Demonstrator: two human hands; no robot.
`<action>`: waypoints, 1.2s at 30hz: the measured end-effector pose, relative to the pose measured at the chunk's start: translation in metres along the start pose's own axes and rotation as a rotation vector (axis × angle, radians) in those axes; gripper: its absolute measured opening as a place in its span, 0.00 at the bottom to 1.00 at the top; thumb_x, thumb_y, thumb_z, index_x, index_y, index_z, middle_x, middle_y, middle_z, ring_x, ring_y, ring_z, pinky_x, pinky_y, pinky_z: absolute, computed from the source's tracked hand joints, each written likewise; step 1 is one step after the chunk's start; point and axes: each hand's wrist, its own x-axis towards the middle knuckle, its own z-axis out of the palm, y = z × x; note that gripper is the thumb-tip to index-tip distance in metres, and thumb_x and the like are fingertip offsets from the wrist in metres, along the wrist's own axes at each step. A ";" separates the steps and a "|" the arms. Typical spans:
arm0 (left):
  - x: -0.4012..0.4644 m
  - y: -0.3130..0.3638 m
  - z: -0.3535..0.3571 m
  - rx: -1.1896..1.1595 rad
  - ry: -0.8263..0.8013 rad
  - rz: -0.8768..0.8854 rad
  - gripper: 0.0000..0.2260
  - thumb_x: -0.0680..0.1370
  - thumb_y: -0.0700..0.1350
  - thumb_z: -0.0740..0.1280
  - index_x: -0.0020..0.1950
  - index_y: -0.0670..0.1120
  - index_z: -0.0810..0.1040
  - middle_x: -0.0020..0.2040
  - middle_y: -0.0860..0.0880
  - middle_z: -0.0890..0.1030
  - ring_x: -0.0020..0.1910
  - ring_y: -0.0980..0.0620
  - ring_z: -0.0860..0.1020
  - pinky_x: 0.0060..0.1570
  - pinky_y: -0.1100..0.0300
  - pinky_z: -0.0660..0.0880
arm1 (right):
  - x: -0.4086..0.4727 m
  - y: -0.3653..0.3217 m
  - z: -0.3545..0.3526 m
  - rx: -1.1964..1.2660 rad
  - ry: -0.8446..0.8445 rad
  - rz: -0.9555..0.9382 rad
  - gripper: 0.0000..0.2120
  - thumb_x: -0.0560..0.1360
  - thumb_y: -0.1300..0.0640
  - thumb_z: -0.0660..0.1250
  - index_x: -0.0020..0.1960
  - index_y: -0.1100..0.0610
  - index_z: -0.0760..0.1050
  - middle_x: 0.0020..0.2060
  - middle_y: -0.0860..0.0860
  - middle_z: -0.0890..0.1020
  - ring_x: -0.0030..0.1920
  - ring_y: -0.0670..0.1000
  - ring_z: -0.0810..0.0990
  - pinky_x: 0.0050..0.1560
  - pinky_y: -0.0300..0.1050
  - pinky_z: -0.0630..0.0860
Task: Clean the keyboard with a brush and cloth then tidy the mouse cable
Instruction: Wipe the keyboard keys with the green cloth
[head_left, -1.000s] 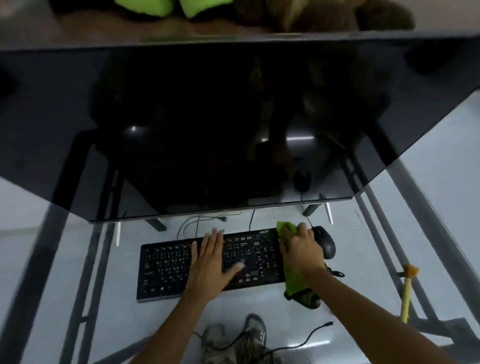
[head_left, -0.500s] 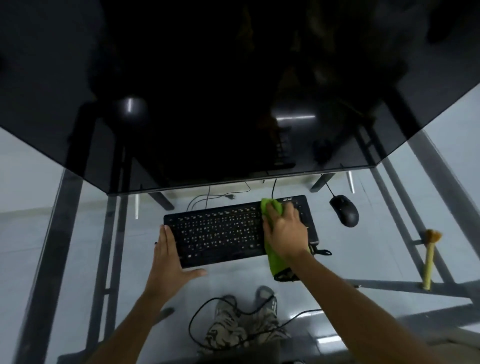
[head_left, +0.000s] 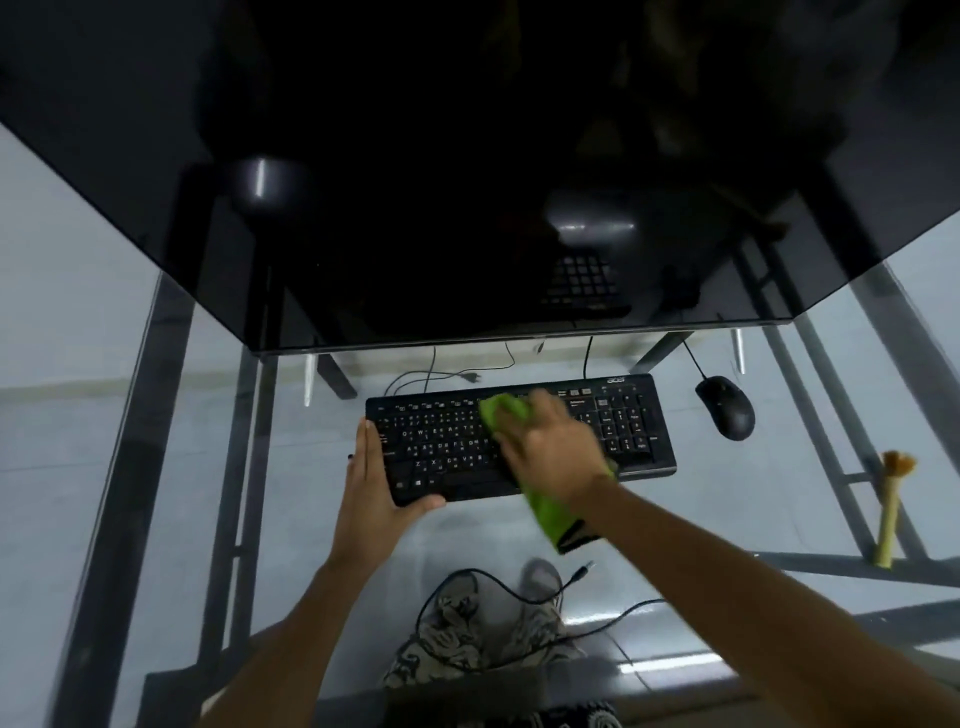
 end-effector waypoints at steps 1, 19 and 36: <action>0.001 0.001 0.000 -0.010 0.000 -0.004 0.58 0.61 0.68 0.71 0.78 0.49 0.38 0.78 0.55 0.41 0.76 0.56 0.46 0.74 0.53 0.51 | -0.002 0.016 -0.001 -0.002 0.040 0.095 0.19 0.81 0.43 0.51 0.70 0.47 0.65 0.57 0.55 0.70 0.55 0.54 0.74 0.37 0.47 0.82; 0.003 -0.004 0.002 -0.031 -0.001 -0.015 0.57 0.63 0.64 0.74 0.77 0.52 0.38 0.77 0.59 0.39 0.77 0.53 0.45 0.75 0.48 0.52 | -0.004 0.027 0.000 0.089 0.118 0.340 0.19 0.80 0.48 0.59 0.69 0.51 0.69 0.55 0.59 0.72 0.52 0.60 0.77 0.41 0.54 0.83; 0.004 -0.002 0.001 -0.025 -0.027 -0.021 0.57 0.61 0.68 0.71 0.77 0.52 0.37 0.75 0.60 0.38 0.77 0.53 0.44 0.75 0.45 0.50 | 0.004 0.031 0.001 0.161 0.162 0.432 0.19 0.80 0.48 0.60 0.68 0.53 0.70 0.54 0.60 0.72 0.50 0.61 0.76 0.42 0.57 0.82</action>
